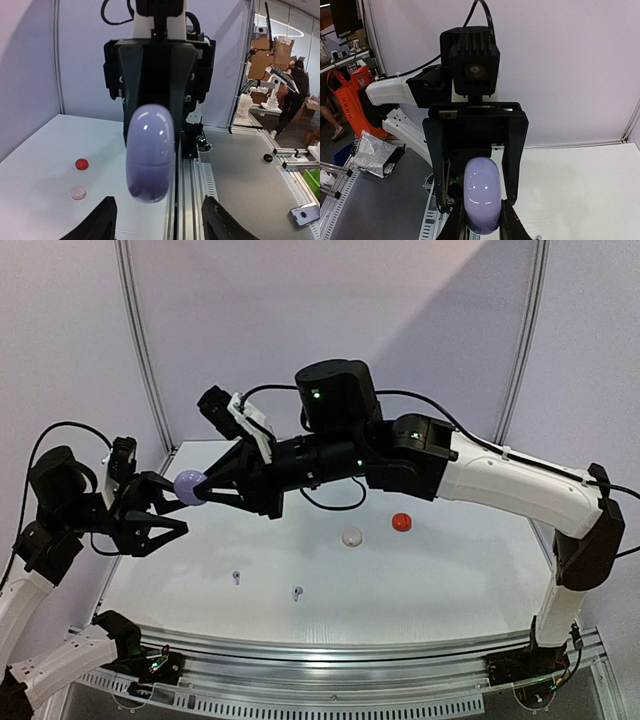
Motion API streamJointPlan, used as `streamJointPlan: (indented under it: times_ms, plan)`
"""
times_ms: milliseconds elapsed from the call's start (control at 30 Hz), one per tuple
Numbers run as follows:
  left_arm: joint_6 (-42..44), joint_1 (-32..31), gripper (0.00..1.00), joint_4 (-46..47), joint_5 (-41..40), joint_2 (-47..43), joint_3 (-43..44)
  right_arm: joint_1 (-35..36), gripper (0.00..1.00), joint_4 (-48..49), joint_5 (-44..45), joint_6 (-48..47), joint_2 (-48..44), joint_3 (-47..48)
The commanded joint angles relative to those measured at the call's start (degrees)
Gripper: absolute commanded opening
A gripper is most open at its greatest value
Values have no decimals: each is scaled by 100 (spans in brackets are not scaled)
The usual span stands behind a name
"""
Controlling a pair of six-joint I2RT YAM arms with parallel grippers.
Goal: Insert the wireless bluetooth earbuds into the charging case
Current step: Pass from the right arm to the left
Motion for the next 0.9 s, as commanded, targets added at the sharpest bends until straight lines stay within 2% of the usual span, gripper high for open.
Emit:
streamJointPlan:
  times_ms: [0, 133, 367, 567, 700, 800, 867]
  plan:
    - [-190, -65, 56, 6, 6, -302, -174, 189, 0, -776, 503, -558, 348, 538]
    - [-307, -20, 51, 51, -119, -562, -327, 248, 0, -893, 587, -712, 563, 775]
    - [-470, 76, 29, 155, -115, -731, -401, 313, 0, -777, 693, -678, 629, 786]
    - [-473, 85, 1, 193, -61, -787, -414, 320, 0, -775, 696, -647, 649, 793]
    - [-451, 84, 0, 190, -44, -819, -430, 319, 1, -783, 759, -625, 634, 792]
    - [-232, 85, 0, 113, -102, -874, -418, 319, 30, -734, 872, -514, 634, 775]
    - [198, 85, 0, -125, -150, -912, -379, 317, 40, -689, 1062, -436, 634, 771]
